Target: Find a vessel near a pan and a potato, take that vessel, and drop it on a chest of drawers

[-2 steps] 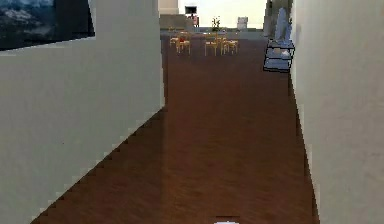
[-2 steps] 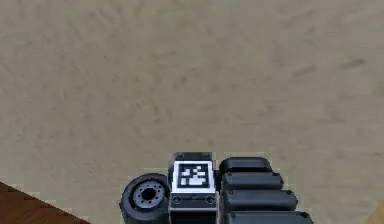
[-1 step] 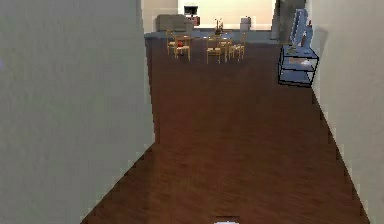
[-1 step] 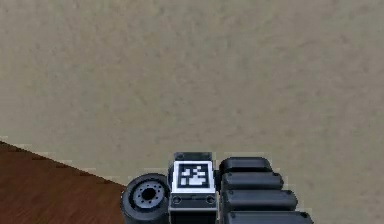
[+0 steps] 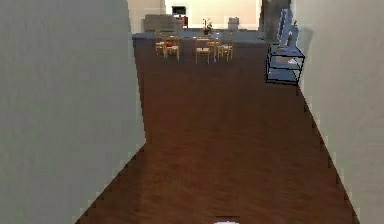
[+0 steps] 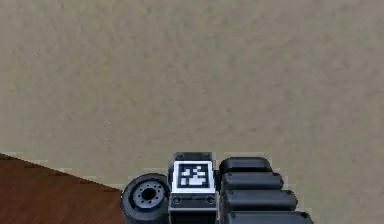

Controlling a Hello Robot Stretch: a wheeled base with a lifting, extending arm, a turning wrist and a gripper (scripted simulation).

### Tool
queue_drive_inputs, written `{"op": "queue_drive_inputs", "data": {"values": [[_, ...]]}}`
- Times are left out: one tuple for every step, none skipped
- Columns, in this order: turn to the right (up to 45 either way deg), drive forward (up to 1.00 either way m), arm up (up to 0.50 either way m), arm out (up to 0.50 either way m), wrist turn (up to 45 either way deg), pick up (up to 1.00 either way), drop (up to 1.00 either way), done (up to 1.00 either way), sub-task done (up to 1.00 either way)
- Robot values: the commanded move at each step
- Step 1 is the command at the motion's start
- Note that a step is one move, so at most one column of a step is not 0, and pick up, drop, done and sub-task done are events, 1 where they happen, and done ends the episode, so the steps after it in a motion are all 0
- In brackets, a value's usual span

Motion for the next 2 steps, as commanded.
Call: {"op": "queue_drive_inputs", "data": {"values": [[0.0,1.0,0.0,0.0,0.0,0.0,0.0,0.0,0.0],[0.0,1.0,0.0,0.0,0.0,0.0,0.0,0.0,0.0]]}}
